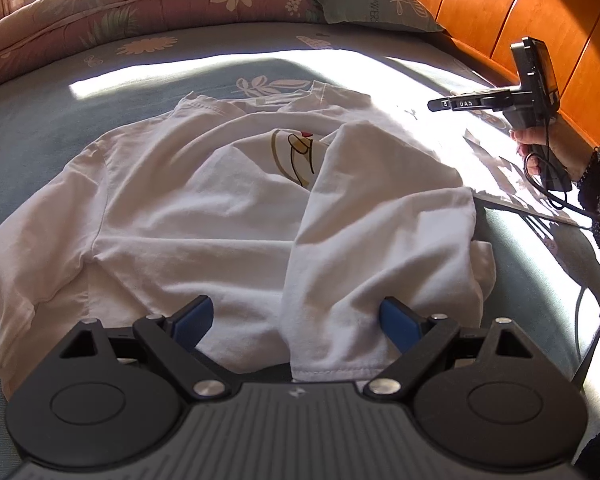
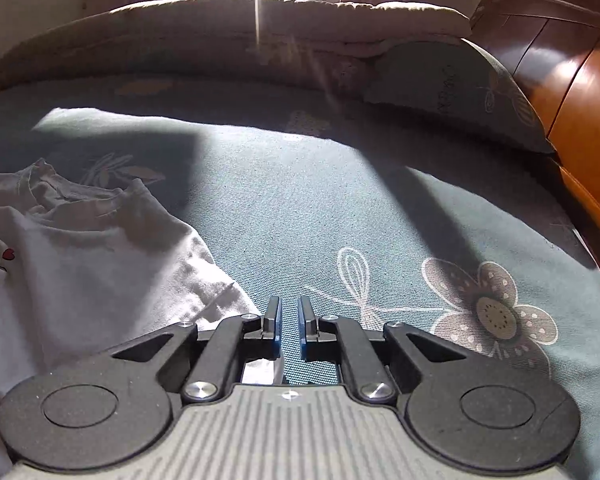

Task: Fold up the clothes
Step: 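Pull the hem with the right gripper to flatten the shirt, then release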

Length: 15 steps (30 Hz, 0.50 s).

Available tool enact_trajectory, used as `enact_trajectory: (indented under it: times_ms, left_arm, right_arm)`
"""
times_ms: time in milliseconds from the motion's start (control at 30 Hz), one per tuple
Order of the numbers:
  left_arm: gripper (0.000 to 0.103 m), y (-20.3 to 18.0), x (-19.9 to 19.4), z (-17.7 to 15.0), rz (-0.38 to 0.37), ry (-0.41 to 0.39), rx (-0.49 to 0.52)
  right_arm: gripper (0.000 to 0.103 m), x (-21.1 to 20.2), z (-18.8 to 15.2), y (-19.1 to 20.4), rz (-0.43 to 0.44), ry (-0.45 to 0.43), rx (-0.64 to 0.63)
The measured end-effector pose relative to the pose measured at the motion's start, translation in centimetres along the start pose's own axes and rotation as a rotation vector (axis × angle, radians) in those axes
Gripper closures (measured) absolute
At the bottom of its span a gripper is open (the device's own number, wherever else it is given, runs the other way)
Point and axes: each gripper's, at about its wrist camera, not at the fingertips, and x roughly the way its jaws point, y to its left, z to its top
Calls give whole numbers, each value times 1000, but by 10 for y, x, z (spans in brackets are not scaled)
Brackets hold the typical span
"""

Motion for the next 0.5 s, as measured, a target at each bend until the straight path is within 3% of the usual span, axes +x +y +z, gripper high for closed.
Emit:
enact_trajectory:
  times_ms: [100, 167, 267, 400, 433, 500]
  left_arm:
    - [13, 2, 0, 0, -1, -3, -5]
    - [13, 3, 1, -1, -4, -2, -8]
    - [12, 6, 2, -3, -10, 3, -18]
    - [10, 8, 1, -4, -12, -3, -25]
    - [10, 9, 0, -4, -12, -5, -25]
    - [10, 9, -2, -5, -11, -12, -26]
  right_arm:
    - [77, 2, 4, 16, 153, 30, 34]
    - [71, 12, 5, 30, 211, 62, 40]
    - [62, 35, 6, 41, 161, 73, 28]
    - [33, 59, 20, 41, 80, 57, 74]
    - [16, 62, 22, 42, 55, 65, 76]
    - [12, 66, 25, 41, 24, 83, 90]
